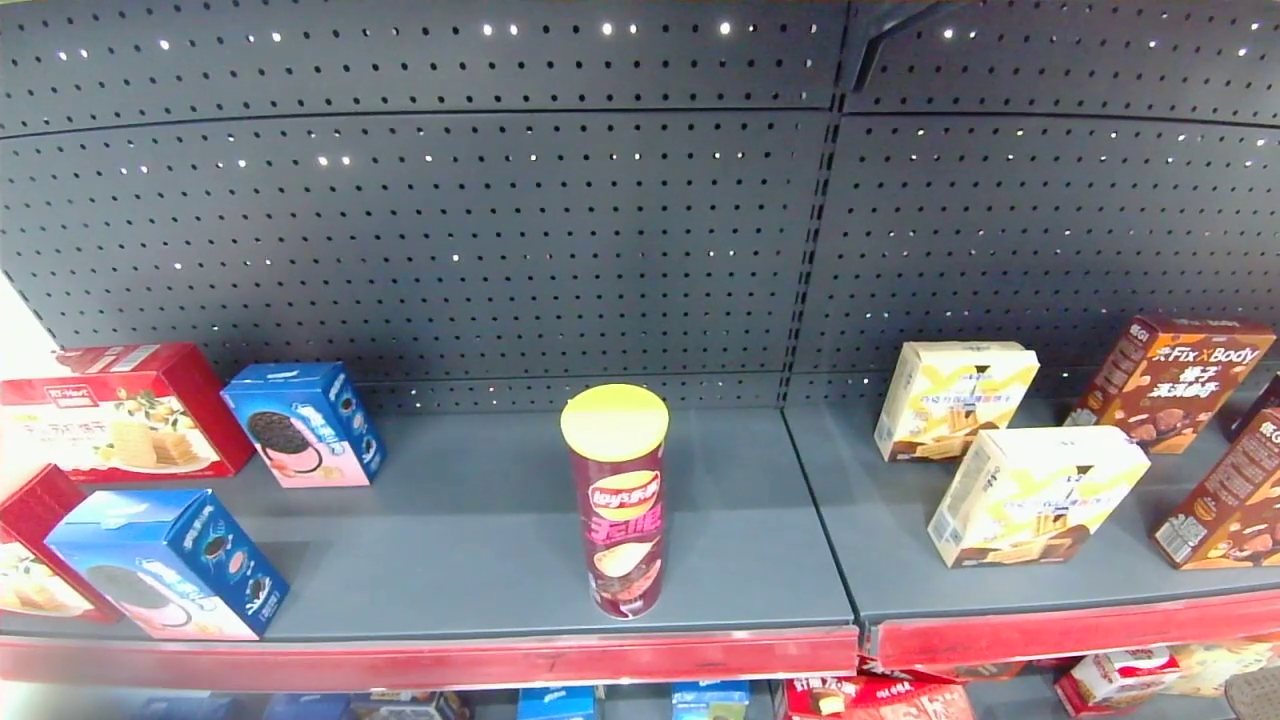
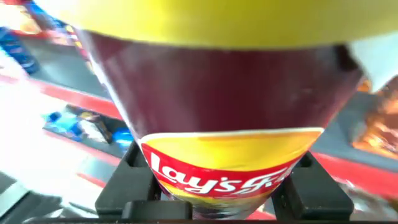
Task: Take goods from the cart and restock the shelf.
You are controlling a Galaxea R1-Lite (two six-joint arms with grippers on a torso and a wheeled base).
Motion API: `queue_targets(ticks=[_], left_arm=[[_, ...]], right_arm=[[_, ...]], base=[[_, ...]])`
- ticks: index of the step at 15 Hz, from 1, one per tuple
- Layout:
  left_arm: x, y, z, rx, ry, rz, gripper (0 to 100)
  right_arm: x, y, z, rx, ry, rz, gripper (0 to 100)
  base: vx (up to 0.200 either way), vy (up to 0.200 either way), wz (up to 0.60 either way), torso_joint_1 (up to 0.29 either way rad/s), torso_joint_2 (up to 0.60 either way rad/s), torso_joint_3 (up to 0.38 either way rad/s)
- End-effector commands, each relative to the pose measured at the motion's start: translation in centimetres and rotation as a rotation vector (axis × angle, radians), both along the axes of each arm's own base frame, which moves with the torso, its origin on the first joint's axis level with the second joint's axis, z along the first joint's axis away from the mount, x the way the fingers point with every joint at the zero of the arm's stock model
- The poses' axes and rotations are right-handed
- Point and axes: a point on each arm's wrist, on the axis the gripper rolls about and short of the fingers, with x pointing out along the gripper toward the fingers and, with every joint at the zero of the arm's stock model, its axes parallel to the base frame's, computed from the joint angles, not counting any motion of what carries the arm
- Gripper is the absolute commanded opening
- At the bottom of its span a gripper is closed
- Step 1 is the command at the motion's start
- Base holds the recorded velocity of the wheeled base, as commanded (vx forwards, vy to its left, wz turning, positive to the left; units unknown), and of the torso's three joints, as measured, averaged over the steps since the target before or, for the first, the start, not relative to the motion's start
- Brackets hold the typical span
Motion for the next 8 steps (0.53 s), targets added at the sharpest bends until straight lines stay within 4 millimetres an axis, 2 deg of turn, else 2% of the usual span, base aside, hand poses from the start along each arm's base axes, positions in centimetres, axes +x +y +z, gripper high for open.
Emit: queue_targets(ticks=[1,6,8], left_arm=[[0.0,0.0,0.0,-0.001,0.002,0.001,100],[0.0,0.0,0.0,-0.001,0.002,0.000,100],[0.0,0.0,0.0,-0.002,0.003,0.001,100]], right_arm=[[1.4,0.6,0.5,-0.007,0.018,0.065,0],[9.6,4.9,2.4,-0.024,0.032,0.081,0],[10.7,6.1,2.6,-0.045,0.015,0.125,0]], base=[[0.000,0.000,0.00,0.000,0.00,0.000],[0.000,0.000,0.00,0.000,0.00,0.000],[0.000,0.000,0.00,0.000,0.00,0.000]])
